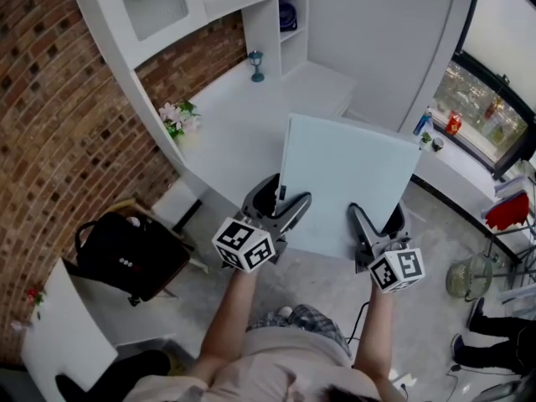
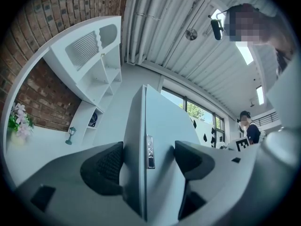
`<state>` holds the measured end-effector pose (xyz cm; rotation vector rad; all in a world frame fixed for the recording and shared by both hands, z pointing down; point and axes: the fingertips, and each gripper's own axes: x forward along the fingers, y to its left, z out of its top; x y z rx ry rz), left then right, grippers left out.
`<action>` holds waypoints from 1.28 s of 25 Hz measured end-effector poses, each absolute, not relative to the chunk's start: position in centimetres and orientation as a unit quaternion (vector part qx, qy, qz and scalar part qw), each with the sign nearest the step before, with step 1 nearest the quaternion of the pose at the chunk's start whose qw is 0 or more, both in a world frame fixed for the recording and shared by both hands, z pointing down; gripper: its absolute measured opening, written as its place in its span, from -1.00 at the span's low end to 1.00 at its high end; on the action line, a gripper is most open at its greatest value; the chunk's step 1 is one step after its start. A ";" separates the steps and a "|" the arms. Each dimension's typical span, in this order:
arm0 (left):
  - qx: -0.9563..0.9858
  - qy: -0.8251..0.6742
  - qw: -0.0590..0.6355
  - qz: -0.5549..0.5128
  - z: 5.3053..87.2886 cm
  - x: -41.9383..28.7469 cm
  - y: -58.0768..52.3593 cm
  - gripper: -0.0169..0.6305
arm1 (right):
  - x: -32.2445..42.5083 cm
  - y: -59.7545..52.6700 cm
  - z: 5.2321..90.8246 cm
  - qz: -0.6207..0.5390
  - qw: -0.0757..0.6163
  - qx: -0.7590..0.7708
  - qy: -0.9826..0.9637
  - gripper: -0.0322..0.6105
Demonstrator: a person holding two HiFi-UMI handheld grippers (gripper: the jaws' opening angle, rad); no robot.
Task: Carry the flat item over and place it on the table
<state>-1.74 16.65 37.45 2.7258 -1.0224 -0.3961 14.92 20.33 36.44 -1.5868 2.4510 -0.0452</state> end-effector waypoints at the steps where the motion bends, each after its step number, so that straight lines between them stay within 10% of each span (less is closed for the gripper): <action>1: 0.924 -0.344 0.102 -0.133 37.6 -1.7 16.5 0.11 | 14.9 20.2 36.6 -0.016 0.111 -0.542 0.833 0.53; 32: 0.896 -0.413 0.099 -0.130 40.5 2.0 -10.1 0.10 | 18.9 -8.8 39.6 -0.036 0.105 -0.489 0.865 0.53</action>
